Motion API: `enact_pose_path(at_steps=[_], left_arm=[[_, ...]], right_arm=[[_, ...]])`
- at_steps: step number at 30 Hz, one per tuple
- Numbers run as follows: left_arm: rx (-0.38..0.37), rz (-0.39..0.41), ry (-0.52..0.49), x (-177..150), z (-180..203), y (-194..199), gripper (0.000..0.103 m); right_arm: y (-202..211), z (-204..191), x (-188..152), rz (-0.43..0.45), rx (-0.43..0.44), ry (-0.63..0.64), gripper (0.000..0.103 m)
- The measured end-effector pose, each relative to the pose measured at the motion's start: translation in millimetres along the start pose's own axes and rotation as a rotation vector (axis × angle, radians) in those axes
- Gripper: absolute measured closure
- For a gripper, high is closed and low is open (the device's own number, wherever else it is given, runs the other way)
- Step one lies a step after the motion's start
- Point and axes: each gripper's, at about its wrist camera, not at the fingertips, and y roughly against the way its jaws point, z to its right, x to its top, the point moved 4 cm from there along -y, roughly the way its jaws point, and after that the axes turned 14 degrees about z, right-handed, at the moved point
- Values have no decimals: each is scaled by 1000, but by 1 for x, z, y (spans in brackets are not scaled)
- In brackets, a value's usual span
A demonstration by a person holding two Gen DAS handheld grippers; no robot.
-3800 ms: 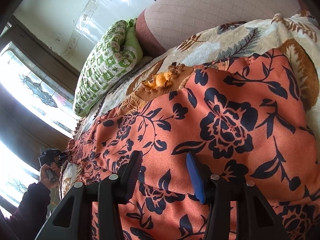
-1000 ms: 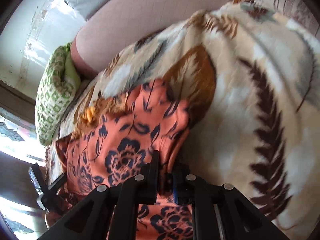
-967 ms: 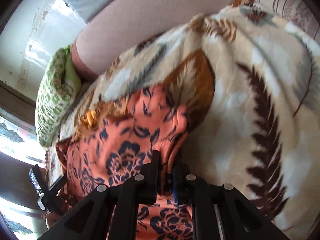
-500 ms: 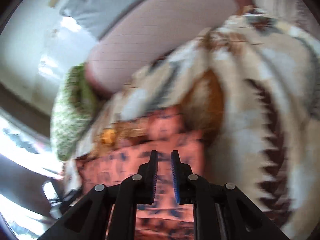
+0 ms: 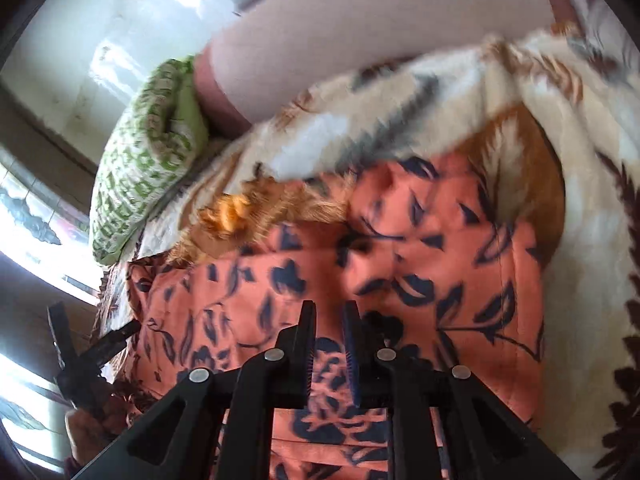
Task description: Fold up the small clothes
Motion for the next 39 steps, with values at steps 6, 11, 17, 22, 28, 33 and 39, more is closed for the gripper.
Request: enact_pose_path(at_steps=[6, 11, 17, 22, 28, 33, 39], left_arm=[[46, 5, -84, -6, 16, 5, 10], [101, -73, -31, -12, -11, -18, 9], [49, -93, 70, -6, -25, -6, 9], [67, -85, 5, -12, -19, 4, 9], [69, -123, -56, -22, -23, -6, 9], [7, -116, -61, -19, -26, -5, 9], [-8, 18, -61, -2, -20, 16, 9]], right_arm=[[-32, -78, -13, -93, 155, 58, 87], [-101, -112, -38, -235, 24, 186, 88], [-92, -189, -7, -163, 160, 232, 87], [-150, -250, -22, -351, 256, 190, 87], [-236, -251, -30, -419, 115, 154, 91], [-235, -235, -1, -337, 151, 28, 87], [-166, -208, 19, -274, 239, -18, 87]])
